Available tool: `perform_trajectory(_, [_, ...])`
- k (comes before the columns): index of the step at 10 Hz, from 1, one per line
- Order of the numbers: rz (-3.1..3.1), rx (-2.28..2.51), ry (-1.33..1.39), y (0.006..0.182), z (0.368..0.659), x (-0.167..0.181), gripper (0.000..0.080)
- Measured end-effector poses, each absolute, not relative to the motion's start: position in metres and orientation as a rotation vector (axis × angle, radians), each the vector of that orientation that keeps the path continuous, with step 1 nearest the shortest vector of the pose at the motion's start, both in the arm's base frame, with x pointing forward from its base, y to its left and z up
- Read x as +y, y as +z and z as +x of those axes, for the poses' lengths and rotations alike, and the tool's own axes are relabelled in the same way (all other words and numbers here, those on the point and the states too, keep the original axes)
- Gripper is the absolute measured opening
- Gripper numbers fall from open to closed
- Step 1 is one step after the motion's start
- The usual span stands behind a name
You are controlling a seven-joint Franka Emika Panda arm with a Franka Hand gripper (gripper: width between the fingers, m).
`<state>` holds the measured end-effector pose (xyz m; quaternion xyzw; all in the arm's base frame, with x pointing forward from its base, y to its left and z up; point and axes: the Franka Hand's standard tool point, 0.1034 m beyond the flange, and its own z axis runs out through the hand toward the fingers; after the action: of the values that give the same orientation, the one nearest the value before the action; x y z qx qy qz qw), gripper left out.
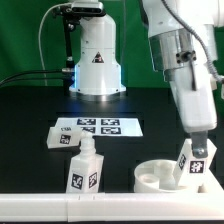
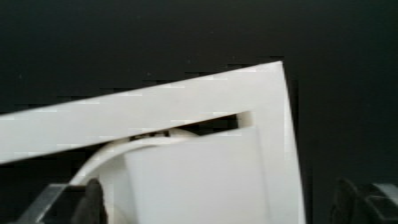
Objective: Assemble stool
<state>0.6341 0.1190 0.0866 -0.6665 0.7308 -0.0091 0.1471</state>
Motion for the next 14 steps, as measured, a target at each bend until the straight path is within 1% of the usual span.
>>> perform_trajectory(1, [-2.079,1.943,-0.043,0.093,0.634,0.119,0.0647])
perform_trajectory(2, [-2.250,1.747,-0.074,0.096,0.633,0.120,0.0647])
perform_trajectory(5, [-2.477,1.439,-0.123,0.093,0.628,0.118,0.0648])
perform_trajectory(6, [-2.602,1.250,-0.152,0.093,0.627,0.120,0.0648])
perform_trajectory(8, [-2.888,0.699,-0.191,0.096,0.624,0.129,0.0648])
perform_trajectory(9, [-2.973,0.410,-0.158,0.096,0.621,0.130,0.0648])
perform_trajectory(14, [-3.027,-0.028,-0.180,0.095,0.622,0.126,0.0648])
